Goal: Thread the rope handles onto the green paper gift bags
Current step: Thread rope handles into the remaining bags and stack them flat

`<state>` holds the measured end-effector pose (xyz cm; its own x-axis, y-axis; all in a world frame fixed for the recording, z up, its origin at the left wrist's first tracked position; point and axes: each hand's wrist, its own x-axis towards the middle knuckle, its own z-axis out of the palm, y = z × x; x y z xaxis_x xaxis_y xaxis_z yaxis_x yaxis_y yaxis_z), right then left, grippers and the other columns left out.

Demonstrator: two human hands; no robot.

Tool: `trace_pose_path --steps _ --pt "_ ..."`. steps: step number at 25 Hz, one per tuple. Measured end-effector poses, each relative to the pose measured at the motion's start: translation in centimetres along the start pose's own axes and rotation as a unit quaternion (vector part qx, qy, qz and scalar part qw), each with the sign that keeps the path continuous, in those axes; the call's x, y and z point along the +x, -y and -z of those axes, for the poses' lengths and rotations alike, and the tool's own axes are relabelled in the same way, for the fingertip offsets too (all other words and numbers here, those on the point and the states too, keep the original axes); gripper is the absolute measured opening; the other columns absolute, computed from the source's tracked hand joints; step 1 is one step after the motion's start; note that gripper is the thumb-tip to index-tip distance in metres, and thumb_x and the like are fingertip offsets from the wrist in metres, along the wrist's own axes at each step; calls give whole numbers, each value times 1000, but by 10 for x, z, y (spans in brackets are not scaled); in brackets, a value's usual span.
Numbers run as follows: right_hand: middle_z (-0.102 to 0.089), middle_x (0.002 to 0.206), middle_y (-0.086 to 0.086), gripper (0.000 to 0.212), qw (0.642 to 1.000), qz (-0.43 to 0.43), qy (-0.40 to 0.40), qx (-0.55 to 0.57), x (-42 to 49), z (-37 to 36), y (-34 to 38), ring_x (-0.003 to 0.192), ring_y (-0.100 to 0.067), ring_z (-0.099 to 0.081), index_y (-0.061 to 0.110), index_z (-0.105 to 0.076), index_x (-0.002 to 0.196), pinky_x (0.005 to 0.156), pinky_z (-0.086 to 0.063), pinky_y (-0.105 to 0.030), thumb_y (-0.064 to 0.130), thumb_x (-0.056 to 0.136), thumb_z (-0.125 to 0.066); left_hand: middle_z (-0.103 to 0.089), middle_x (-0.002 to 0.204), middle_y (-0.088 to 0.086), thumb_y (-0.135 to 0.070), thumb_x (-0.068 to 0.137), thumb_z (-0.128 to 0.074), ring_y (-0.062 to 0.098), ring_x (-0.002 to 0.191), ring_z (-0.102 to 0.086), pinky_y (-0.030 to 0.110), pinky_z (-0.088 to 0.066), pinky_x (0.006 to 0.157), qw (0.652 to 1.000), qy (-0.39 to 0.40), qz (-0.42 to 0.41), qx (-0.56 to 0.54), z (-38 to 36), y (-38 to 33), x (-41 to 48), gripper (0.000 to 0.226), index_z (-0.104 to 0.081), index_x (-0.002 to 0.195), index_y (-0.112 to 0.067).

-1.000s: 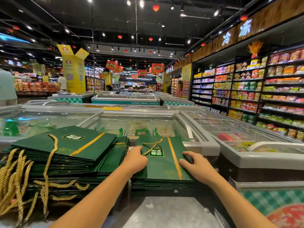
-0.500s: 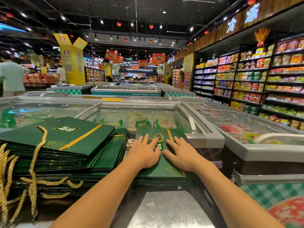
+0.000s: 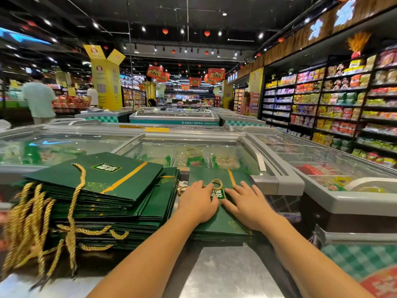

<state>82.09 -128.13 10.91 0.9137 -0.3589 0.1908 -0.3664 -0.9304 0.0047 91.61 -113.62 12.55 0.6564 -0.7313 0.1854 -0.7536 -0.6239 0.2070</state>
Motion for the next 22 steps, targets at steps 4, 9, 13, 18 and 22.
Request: trace_pose_path --steps 4,9,13,18,22 --pt "-68 116 2 30 972 43 -185 136 -15 28 24 113 -21 -60 21 -68 118 98 -47 -41 42 100 -57 -65 123 0 -32 98 -51 22 109 -63 43 -54 93 995 -80 -30 -45 73 16 -34 34 -62 129 -20" --pt "-74 78 3 17 909 42 -178 375 -25 63 96 74 -11 -67 16 -76 90 66 -52 -29 30 96 -67 -70 105 -4 -32 95 -58 19 95 -65 41 -57 86 985 -166 28 -23 159 105 -93 21 -69 110 -22" --pt "-69 74 7 27 900 46 -92 423 -17 73 152 69 -6 -62 20 -73 86 58 -45 -20 44 95 -67 -64 121 5 -42 93 -62 26 112 -61 44 -53 92 966 -188 170 52 181 183 -137 36 -65 123 -21" --pt "-37 46 2 61 905 10 -40 423 -12 73 201 43 -14 -37 14 -46 57 56 -33 -29 62 91 -62 -68 81 7 -54 93 -55 30 87 -65 41 -56 79 945 -170 276 36 181 227 -167 39 -63 83 -18" --pt "-34 49 -3 63 911 -18 -34 411 -15 71 217 47 -19 -35 17 -38 51 60 -36 -32 62 83 -68 -71 108 2 -62 92 -52 32 113 -59 48 -47 98 935 -194 297 -15 165 229 -168 48 -71 115 -25"
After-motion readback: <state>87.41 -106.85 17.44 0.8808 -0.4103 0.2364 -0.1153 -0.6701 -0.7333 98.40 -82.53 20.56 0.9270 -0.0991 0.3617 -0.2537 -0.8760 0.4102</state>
